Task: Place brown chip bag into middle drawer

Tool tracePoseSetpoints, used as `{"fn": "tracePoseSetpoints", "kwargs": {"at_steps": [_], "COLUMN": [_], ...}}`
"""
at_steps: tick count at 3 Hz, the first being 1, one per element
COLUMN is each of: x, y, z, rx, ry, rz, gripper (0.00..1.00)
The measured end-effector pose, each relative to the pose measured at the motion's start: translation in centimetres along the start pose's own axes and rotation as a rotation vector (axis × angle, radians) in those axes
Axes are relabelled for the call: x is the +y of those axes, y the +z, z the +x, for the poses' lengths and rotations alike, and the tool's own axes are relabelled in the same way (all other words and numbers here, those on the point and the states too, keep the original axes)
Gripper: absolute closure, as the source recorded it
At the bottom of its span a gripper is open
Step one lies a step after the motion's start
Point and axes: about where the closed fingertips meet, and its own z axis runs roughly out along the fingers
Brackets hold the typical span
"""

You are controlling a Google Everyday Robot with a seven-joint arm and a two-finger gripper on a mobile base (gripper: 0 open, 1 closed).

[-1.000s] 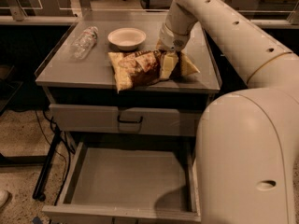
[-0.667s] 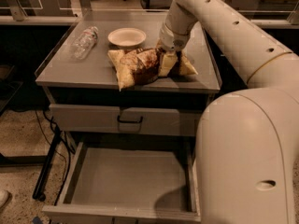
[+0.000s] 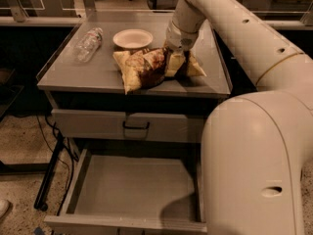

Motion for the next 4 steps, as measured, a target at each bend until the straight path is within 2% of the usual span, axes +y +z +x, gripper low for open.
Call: {"fn": "tracePoseSetpoints", "kwargs": {"at_steps": [2,3,4], "x": [0.4,1.1,1.0], "y": [-6.2,-7.8,-7.7], "z": [0.2,-0.1,-0.2], "rx": [-0.018,-0.049,-0.052], "ry": [0.097,0.121,0.120], "rz": [0.048,0.060,0.065], "gripper": [1.00,1.00,1.00]}}
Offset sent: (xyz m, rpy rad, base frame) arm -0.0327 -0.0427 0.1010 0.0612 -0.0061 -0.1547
